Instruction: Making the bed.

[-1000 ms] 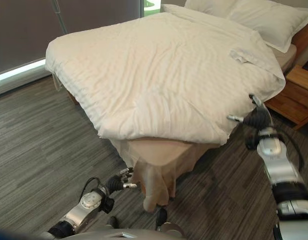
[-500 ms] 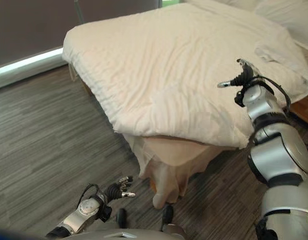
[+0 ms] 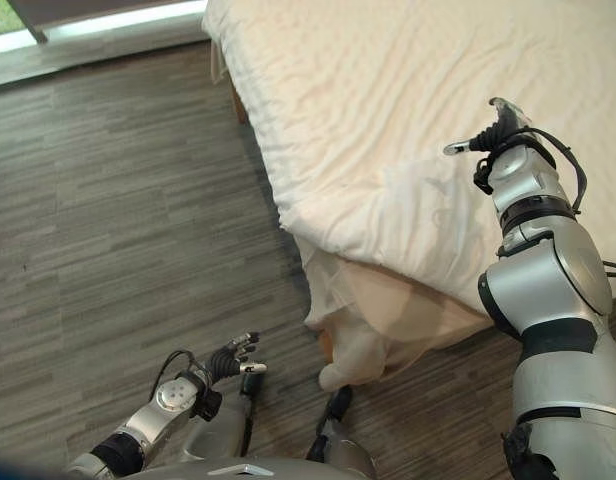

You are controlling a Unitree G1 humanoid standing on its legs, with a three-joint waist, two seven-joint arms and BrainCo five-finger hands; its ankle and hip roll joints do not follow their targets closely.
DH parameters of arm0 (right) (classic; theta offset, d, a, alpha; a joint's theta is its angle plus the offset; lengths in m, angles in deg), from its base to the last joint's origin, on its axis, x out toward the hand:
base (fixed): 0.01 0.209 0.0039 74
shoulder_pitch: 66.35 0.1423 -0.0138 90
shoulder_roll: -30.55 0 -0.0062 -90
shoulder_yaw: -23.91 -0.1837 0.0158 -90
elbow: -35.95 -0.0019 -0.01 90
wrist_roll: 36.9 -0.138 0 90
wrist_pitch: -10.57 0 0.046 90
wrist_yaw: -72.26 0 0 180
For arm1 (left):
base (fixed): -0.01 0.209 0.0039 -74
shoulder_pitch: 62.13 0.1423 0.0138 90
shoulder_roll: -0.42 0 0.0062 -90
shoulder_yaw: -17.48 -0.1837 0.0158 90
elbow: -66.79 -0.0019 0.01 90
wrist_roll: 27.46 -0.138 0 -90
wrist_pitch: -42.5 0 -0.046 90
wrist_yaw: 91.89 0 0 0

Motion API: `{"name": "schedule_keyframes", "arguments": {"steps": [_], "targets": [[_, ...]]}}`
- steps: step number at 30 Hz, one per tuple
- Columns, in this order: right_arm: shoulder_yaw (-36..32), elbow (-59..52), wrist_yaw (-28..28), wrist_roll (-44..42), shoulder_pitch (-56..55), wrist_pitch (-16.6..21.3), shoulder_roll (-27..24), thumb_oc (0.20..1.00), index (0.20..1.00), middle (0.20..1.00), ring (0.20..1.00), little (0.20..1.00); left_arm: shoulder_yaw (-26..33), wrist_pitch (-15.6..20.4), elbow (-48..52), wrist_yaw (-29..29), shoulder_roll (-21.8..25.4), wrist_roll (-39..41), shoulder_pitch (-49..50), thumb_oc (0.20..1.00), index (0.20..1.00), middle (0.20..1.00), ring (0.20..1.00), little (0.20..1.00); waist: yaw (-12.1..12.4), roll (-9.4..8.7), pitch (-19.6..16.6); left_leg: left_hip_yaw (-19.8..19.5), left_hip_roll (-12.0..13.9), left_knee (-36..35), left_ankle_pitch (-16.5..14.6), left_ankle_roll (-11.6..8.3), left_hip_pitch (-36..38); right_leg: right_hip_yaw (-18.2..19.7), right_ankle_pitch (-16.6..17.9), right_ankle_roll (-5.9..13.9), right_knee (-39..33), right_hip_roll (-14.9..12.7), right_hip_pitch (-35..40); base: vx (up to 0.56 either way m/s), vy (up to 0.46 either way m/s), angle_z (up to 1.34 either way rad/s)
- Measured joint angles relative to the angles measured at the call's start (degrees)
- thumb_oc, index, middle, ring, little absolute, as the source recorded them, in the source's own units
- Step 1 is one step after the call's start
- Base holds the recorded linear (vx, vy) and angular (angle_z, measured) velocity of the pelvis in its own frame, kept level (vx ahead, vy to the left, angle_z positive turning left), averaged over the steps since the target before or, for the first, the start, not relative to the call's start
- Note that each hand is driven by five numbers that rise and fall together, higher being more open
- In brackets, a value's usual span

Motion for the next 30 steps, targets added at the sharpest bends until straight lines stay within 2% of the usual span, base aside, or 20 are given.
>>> {"name": "schedule_keyframes", "arguments": {"steps": [2,4,5,9,12,16,17,18,19,20,22,23,25,27,30], "targets": [[-0.7,3.2,-1.1,0.3,-0.1,-2.2,0.0,1.0,1.0,1.0,1.0,1.0,0.0,-0.2,0.0,0.1,0.0,0.3,-0.5,1.0,1.0,1.0,1.0,1.0,0.5,0.39,1.1,-0.2,0.0,0.3,0.3,0.09,-1.9,-0.3,0.2,-0.12,0.0,0.0,-1.5,0.01,0.009,0.12],[-0.8,3.3,-1.5,1.5,0.0,-2.6,-0.2,1.0,1.0,1.0,1.0,1.0,0.0,-0.3,0.0,0.2,0.0,0.4,-0.7,1.0,1.0,1.0,1.0,1.0,0.8,0.71,1.9,-0.2,-0.1,0.3,0.4,0.11,-2.0,-0.2,0.5,-0.35,0.0,0.0,-1.7,-0.03,0.001,-0.01],[0.0,3.2,-2.2,4.6,-0.7,-3.1,-0.5,1.0,1.0,1.0,1.0,1.0,0.0,-0.6,0.1,0.3,0.0,0.4,-0.9,1.0,1.0,1.0,1.0,1.0,1.1,1.21,3.1,-0.1,-0.1,0.4,0.4,0.13,-2.6,-0.2,0.6,-0.43,0.0,-0.1,-2.3,-0.06,0.002,-0.01],[-0.9,0.3,-1.8,7.0,-4.0,-3.1,-4.4,1.0,1.0,1.0,1.0,1.0,0.6,-0.6,1.1,0.5,-0.1,0.5,-2.3,1.0,1.0,1.0,1.0,1.0,1.4,1.53,5.4,-0.4,-0.1,0.7,1.2,0.0,-6.8,-0.4,1.2,-0.52,0.0,0.0,-6.1,-0.03,-0.003,0.04],[-2.1,-0.5,0.5,9.0,-6.1,-2.5,-5.2,1.0,1.0,1.0,1.0,1.0,1.1,-0.7,1.8,1.1,-0.2,0.5,-2.2,1.0,1.0,1.0,1.0,1.0,1.3,2.11,7.2,-0.6,-0.3,1.3,1.2,0.0,-8.7,-0.6,1.5,-0.68,0.0,-0.1,-7.7,-0.01,0.005,0.04],[-4.2,-3.3,0.8,9.2,-8.2,-2.0,-5.4,1.0,1.0,1.0,1.0,1.0,1.8,-0.7,-0.2,2.1,-2.1,0.4,-3.7,1.0,1.0,1.0,1.0,1.0,1.1,2.01,7.5,-0.3,-0.3,1.2,1.1,-0.02,-8.6,-0.3,1.5,-0.63,0.0,-0.2,-7.6,0.02,0.008,0.0],[-4.6,-3.6,1.0,9.2,-8.4,-1.8,-5.4,0.79,0.79,0.79,0.79,0.79,1.7,-0.7,-0.5,2.4,-2.4,0.3,-4.3,1.0,1.0,1.0,1.0,1.0,1.1,1.93,7.6,-0.3,-0.3,1.2,1.1,-0.02,-8.4,-0.2,1.5,-0.63,0.0,-0.2,-7.4,0.06,0.022,-0.05],[-4.5,-4.9,2.3,9.2,-9.9,-1.8,-3.8,0.482,0.482,0.482,0.482,0.482,1.6,-0.7,-0.5,2.7,-2.9,0.3,-5.2,1.0,1.0,1.0,1.0,1.0,0.6,1.86,7.6,-0.1,-0.3,0.9,1.1,-0.02,-7.5,0.0,1.5,-0.62,0.0,-0.3,-6.8,0.05,0.022,-0.06],[-4.5,-7.6,3.0,9.2,-11.7,-1.8,-2.8,0.482,0.482,0.482,0.482,0.482,1.6,-0.7,-0.5,2.8,-3.2,0.3,-5.7,1.0,1.0,1.0,1.0,1.0,-0.4,1.74,7.6,0.1,-0.3,0.5,1.1,-0.02,-6.3,0.2,1.4,-0.54,0.0,-0.3,-6.0,0.06,0.027,-0.1],[-4.6,-9.7,3.5,9.6,-12.9,-1.5,-2.3,0.2,0.2,0.2,0.2,0.2,1.7,-0.7,-0.5,3.0,-3.4,0.3,-5.9,1.0,1.0,1.0,1.0,1.0,-0.6,1.49,7.7,0.2,-0.3,0.1,1.1,-0.02,-5.1,0.5,1.3,-0.39,0.0,-0.3,-5.0,0.04,0.018,-0.12],[-4.1,-13.2,4.2,11.1,-15.7,-1.4,-0.8,0.2,0.2,0.2,0.2,0.2,1.8,-0.6,-0.5,3.4,-3.9,0.3,-6.4,1.0,1.0,1.0,1.0,1.0,-2.0,0.92,7.5,0.7,-0.3,0.0,0.9,-0.31,-3.8,1.1,1.1,-0.09,0.0,-0.3,-4.1,0.03,0.016,-0.15],[-4.2,-18.6,4.9,11.4,-20.4,-0.3,0.5,0.2,0.2,0.2,0.2,0.2,2.3,-0.5,-0.4,4.2,-3.9,0.3,-6.2,1.0,1.0,1.0,1.0,1.0,-2.3,0.03,6.9,1.4,-0.1,-0.7,0.9,-0.32,-2.3,1.6,1.0,0.0,0.0,-0.3,-3.3,0.03,0.015,-0.2],[-4.8,-19.4,5.1,11.4,-21.3,0.7,2.9,0.2,0.2,0.2,0.2,0.2,2.5,-0.4,-0.4,4.8,-3.9,0.3,-6.3,1.0,1.0,1.0,1.0,1.0,-3.7,-0.56,6.5,1.7,-0.2,-0.8,0.9,-0.33,-1.5,2.4,0.7,0.35,0.0,-0.3,-2.9,0.03,0.023,-0.18],[-7.8,-24.3,5.8,11.2,-27.0,1.9,5.7,0.2,0.2,0.2,0.2,0.2,3.0,-0.3,-1.3,5.2,-4.2,0.0,-6.4,1.0,1.0,1.0,1.0,1.0,-5.9,-1.54,5.0,2.7,-0.1,-0.9,0.5,-0.81,-1.2,3.0,0.6,0.52,0.0,-0.2,-2.9,0.05,0.031,-0.12],[-13.4,-28.4,6.3,10.8,-34.5,4.8,10.0,0.2,0.2,0.2,0.2,0.2,3.9,-0.3,-3.5,5.6,-3.8,-0.4,-5.6,1.0,1.0,1.0,1.0,1.0,-7.5,-2.51,3.3,3.9,0.0,-1.9,0.7,-0.6,1.0,4.3,0.7,0.4,0.0,-0.1,-1.9,0.05,0.017,-0.21]]}}
